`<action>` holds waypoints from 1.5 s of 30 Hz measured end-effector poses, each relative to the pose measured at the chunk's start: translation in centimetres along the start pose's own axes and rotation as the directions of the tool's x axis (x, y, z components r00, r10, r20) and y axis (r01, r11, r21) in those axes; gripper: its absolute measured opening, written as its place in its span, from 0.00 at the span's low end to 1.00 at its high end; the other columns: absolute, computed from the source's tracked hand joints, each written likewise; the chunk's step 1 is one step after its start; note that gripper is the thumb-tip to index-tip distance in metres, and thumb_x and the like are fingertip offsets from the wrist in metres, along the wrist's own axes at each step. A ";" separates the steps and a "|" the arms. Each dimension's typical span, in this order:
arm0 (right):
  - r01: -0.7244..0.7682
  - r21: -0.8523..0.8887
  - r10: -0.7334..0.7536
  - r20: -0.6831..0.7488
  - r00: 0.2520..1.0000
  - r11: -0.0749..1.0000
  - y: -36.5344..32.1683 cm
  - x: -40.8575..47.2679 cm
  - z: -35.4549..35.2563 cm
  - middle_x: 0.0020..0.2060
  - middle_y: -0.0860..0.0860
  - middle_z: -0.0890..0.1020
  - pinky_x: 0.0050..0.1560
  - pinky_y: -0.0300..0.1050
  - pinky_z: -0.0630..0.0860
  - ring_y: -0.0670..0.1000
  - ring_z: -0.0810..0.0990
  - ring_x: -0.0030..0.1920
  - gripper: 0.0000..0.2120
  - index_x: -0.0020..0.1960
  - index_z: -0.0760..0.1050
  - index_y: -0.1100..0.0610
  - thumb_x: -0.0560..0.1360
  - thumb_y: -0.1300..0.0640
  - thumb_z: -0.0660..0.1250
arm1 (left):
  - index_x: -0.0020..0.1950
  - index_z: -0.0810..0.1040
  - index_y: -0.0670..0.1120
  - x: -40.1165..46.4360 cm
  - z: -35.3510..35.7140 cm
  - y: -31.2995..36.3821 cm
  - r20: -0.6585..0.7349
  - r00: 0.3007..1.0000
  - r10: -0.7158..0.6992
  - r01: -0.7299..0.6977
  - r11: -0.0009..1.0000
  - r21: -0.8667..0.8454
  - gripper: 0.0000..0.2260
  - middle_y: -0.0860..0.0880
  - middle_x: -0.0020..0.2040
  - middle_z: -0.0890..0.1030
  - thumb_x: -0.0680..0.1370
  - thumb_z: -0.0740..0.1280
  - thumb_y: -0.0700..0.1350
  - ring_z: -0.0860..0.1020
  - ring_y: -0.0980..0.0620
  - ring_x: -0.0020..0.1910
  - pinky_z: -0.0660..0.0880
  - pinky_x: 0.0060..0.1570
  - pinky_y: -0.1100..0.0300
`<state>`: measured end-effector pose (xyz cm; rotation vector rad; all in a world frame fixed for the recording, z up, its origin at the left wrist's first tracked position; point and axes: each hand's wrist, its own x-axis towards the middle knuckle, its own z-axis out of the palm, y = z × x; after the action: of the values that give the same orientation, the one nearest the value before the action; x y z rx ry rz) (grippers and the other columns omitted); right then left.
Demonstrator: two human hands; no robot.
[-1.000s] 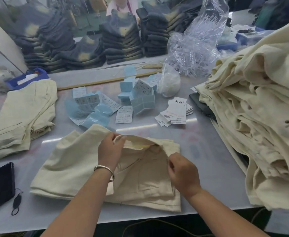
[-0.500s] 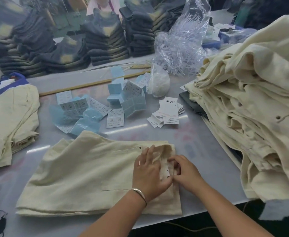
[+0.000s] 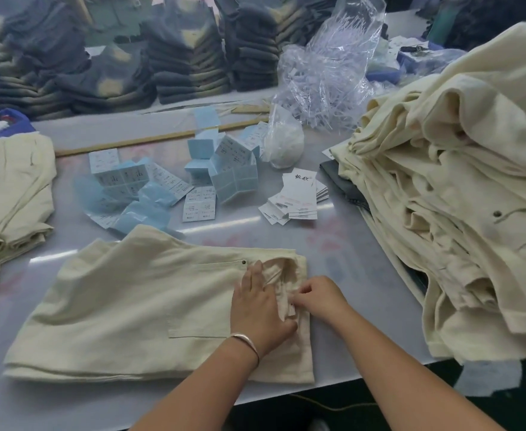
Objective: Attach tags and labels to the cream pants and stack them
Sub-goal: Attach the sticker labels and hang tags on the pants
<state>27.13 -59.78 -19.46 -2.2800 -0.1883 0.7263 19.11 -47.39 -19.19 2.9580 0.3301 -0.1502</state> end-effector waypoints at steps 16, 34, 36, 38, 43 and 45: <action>-0.148 0.734 -0.222 0.382 0.897 0.662 -1.6 -6.5 0.8 0.26 0.55 0.76 0.23 0.36 0.58 0.47 0.63 0.23 0.02 0.35 0.82 0.57 0.65 0.59 0.73 | 0.40 0.80 0.43 -4.1 -4.6 -4.7 -0.533 0.817 -0.221 -0.254 0.692 -0.676 0.08 0.53 0.57 0.80 0.69 0.66 0.47 0.77 0.58 0.58 0.71 0.58 0.66; -0.024 0.786 -0.443 0.373 0.815 0.618 -2.3 -7.0 1.2 0.25 0.56 0.74 0.23 0.35 0.61 0.47 0.62 0.22 0.12 0.40 0.83 0.62 0.62 0.55 0.76 | 0.45 0.82 0.42 -6.9 -5.8 -4.2 -0.625 0.720 -0.302 -0.264 0.714 -0.649 0.07 0.52 0.56 0.82 0.71 0.68 0.43 0.80 0.55 0.57 0.77 0.55 0.55; -0.009 0.780 -0.448 0.369 0.814 0.626 -2.2 -7.0 1.0 0.25 0.56 0.74 0.23 0.35 0.61 0.46 0.62 0.21 0.12 0.40 0.83 0.62 0.62 0.55 0.76 | 0.46 0.82 0.42 -7.0 -5.7 -4.2 -0.634 0.709 -0.309 -0.262 0.718 -0.644 0.07 0.51 0.56 0.82 0.72 0.68 0.43 0.80 0.54 0.58 0.77 0.55 0.55; 0.007 0.764 -0.440 0.363 0.821 0.645 -2.2 -6.8 0.9 0.26 0.56 0.75 0.24 0.36 0.62 0.46 0.63 0.22 0.11 0.40 0.83 0.61 0.62 0.54 0.75 | 0.46 0.82 0.42 -7.1 -5.7 -4.3 -0.630 0.707 -0.323 -0.252 0.717 -0.650 0.07 0.51 0.56 0.82 0.72 0.68 0.43 0.80 0.55 0.57 0.77 0.55 0.55; -0.034 0.769 -0.267 0.262 0.927 0.638 -2.1 -5.8 0.3 0.35 0.54 0.80 0.28 0.39 0.69 0.50 0.77 0.32 0.07 0.38 0.82 0.56 0.62 0.56 0.76 | 0.44 0.81 0.43 -6.7 -4.9 -3.9 -0.621 0.719 -0.312 -0.215 0.750 -0.625 0.07 0.50 0.58 0.80 0.73 0.70 0.46 0.77 0.57 0.59 0.75 0.57 0.62; -0.051 0.759 -0.181 0.219 0.959 0.649 -2.1 -5.3 0.6 0.39 0.50 0.84 0.28 0.40 0.73 0.49 0.80 0.35 0.07 0.45 0.84 0.56 0.69 0.64 0.72 | 0.42 0.82 0.44 -6.1 -4.3 -3.3 -0.550 0.785 -0.285 -0.199 0.725 -0.659 0.05 0.50 0.61 0.78 0.73 0.73 0.46 0.76 0.61 0.60 0.72 0.56 0.70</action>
<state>22.56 -59.66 -15.95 -1.3428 -0.0672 0.8782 12.78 -44.76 -14.78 2.1357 0.4180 0.8063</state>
